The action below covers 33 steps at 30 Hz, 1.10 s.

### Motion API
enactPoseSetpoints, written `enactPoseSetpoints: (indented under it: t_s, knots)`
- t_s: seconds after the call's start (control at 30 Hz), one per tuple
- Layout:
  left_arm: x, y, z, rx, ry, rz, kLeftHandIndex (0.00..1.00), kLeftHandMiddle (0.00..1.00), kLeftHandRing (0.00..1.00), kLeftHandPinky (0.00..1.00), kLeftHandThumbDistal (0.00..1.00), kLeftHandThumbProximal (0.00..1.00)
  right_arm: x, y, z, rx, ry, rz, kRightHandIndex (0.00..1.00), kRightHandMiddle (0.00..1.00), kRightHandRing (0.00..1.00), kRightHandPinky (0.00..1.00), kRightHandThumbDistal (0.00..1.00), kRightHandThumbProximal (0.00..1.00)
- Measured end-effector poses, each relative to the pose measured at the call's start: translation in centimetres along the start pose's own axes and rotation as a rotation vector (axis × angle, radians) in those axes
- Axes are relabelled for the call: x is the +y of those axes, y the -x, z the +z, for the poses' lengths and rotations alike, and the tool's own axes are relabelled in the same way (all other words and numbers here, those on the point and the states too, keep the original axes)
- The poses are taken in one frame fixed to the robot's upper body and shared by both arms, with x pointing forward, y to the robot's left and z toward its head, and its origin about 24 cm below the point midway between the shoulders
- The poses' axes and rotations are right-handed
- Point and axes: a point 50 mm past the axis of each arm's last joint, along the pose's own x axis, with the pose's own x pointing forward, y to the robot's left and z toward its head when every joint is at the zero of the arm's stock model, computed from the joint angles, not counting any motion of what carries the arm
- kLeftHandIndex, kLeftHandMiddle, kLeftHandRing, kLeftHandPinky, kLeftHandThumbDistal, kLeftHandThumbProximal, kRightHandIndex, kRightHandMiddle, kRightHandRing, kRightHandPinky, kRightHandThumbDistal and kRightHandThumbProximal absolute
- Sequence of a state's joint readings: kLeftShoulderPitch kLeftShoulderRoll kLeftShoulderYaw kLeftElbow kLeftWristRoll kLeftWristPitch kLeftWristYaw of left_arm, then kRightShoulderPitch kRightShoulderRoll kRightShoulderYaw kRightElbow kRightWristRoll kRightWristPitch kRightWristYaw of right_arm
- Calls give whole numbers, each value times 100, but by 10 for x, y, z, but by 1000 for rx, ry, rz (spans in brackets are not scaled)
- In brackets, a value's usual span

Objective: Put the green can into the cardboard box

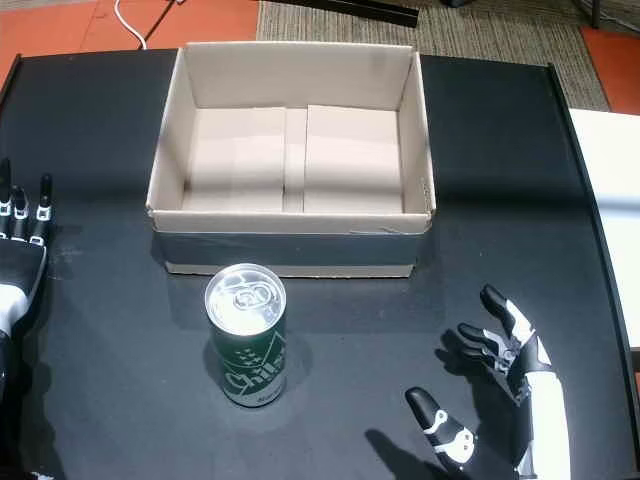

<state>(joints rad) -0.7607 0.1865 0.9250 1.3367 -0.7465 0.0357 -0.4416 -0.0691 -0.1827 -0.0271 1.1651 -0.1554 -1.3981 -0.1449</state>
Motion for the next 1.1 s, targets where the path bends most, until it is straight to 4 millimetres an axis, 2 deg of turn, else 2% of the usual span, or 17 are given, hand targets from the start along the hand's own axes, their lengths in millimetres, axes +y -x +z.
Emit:
enactPoseSetpoints:
  t_s: [0.1,0.3,0.47,0.6,0.7,0.83,1.0,1.1]
  knots:
    - [0,0,0,0,0,-3,59,29,55,93,59,90,0,0,0,1,-5,0,68,77,84,93,100,58]
    - [0,0,0,0,-1,-1,58,29,57,93,58,89,-2,0,0,2,-7,-2,68,77,84,93,100,58]
    - [0,0,0,0,0,0,59,28,56,88,59,86,-1,0,0,0,0,27,69,81,88,96,100,50]
    - [0,0,0,-1,1,0,60,28,57,90,57,87,3,-4,0,-4,38,139,73,84,90,95,100,54]
    - [0,0,0,0,1,1,60,29,59,91,58,87,11,-13,2,-21,65,238,73,84,90,94,100,54]
    - [0,0,-1,2,2,-2,61,29,59,87,60,86,20,-34,6,-63,70,355,73,84,91,94,100,57]
    - [-1,0,-3,7,0,1,61,29,58,86,58,90,30,-58,8,-46,5,448,77,86,91,98,100,62]
    - [-2,-1,-4,9,-1,1,61,30,60,85,57,92,36,-65,5,-4,-45,517,77,86,91,98,100,60]
